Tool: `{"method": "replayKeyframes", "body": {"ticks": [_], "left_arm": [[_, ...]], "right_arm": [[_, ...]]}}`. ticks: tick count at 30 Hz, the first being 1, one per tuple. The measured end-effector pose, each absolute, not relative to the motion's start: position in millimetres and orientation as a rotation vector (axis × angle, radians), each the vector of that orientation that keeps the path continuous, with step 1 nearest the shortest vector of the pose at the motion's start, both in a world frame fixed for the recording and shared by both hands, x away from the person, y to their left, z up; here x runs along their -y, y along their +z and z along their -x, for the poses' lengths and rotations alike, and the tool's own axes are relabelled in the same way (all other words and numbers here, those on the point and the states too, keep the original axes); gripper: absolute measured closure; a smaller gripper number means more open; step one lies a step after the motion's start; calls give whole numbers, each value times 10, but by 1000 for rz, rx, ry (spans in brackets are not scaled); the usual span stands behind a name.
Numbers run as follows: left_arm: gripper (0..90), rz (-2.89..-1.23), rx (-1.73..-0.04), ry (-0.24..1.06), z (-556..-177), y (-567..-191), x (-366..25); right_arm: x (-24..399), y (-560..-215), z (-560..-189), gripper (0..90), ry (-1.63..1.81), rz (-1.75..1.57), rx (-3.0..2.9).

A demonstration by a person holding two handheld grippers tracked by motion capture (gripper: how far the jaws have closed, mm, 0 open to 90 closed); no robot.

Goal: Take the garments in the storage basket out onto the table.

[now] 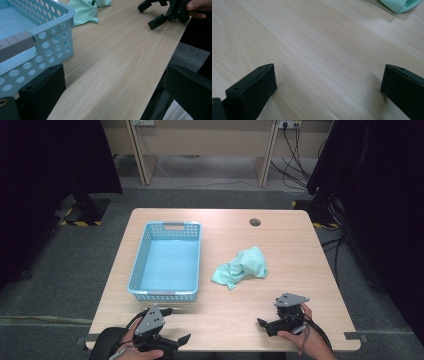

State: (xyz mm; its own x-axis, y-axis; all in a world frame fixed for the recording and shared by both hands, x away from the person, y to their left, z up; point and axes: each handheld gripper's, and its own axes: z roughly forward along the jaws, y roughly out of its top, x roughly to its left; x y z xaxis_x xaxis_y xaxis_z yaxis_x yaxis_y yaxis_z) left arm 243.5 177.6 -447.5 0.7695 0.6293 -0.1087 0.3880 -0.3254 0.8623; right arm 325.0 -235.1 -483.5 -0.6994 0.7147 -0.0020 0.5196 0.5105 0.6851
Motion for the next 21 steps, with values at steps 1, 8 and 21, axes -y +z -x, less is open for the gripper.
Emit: {"method": "replayKeyframes", "body": {"ticks": [1, 8, 21], "left_arm": [[33, -1954, -771, 303, -2414, -4483, -1787], [33, -1955, -774, 294, -2385, -4507, -1778], [33, -1934, -760, 299, -2284, -4492, -1804]], "right_arm": [[2351, -4835, -3250, 3, 978, -1038, -2471], [2352, -4835, -3250, 3, 979, -1038, -2471], [2351, -4835, -3248, 3, 978, -1041, -2470]]}}
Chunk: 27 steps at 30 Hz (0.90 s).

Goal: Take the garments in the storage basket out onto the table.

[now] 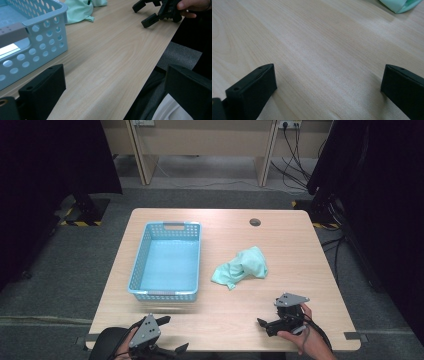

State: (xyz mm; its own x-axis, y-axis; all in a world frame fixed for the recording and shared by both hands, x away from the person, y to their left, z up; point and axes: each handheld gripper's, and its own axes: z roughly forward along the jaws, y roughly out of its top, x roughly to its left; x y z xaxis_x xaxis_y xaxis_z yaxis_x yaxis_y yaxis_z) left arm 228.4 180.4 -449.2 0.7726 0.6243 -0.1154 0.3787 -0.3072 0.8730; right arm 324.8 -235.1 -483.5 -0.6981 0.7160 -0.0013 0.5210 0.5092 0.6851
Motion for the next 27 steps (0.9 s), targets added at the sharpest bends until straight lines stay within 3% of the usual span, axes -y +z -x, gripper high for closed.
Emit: {"method": "replayKeyframes", "body": {"ticks": [27], "left_arm": [[32, -1916, -769, 306, -2079, -4597, -1839]], "right_arm": [[2348, -4835, -3246, 4, 978, -1044, -2468]]}}
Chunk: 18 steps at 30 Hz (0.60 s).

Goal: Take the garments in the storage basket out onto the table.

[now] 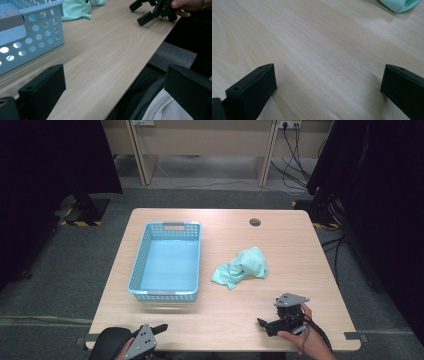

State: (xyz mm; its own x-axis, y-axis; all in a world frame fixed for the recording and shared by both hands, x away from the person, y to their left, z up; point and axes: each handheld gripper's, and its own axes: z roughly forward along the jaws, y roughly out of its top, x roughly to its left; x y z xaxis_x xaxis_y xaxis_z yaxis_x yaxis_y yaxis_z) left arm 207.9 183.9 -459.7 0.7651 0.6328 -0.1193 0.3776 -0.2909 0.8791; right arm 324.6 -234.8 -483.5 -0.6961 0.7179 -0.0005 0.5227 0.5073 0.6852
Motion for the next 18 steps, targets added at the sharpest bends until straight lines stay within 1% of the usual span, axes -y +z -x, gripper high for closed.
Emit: {"method": "replayKeyframes", "body": {"ticks": [18], "left_arm": [[33, -1914, -781, 290, -2084, -4641, -1843]], "right_arm": [[2348, -4835, -3246, 3, 978, -1045, -2468]]}}
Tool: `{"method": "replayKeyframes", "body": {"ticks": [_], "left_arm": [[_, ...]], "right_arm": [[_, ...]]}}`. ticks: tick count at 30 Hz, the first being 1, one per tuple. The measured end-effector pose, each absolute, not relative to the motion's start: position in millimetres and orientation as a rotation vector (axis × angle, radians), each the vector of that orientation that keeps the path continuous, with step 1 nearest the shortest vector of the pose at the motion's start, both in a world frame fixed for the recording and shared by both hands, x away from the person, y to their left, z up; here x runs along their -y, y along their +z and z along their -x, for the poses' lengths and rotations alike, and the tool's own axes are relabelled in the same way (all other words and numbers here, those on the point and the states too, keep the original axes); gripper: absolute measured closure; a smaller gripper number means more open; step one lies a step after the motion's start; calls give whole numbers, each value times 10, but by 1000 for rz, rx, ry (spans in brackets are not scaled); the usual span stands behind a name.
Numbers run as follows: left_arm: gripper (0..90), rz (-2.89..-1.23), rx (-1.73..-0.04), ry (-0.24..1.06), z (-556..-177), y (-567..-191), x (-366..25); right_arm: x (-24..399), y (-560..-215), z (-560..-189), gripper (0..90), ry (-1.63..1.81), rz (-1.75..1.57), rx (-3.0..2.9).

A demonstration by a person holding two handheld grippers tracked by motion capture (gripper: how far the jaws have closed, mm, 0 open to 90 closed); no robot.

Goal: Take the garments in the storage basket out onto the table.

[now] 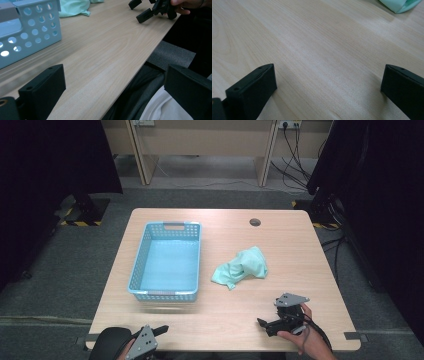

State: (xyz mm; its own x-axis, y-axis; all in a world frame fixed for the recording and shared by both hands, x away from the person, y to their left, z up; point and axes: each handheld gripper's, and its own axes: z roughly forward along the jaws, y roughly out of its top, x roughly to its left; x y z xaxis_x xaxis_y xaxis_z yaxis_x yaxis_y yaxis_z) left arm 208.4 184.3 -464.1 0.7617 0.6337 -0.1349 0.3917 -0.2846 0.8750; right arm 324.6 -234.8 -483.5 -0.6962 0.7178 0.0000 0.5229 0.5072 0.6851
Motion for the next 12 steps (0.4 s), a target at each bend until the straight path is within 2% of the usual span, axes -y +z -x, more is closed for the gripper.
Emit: {"method": "replayKeyframes", "body": {"ticks": [12], "left_arm": [[28, -1869, -761, 225, -2123, -4616, -1816]], "right_arm": [[2348, -4836, -3246, 3, 978, -1045, -2468]]}}
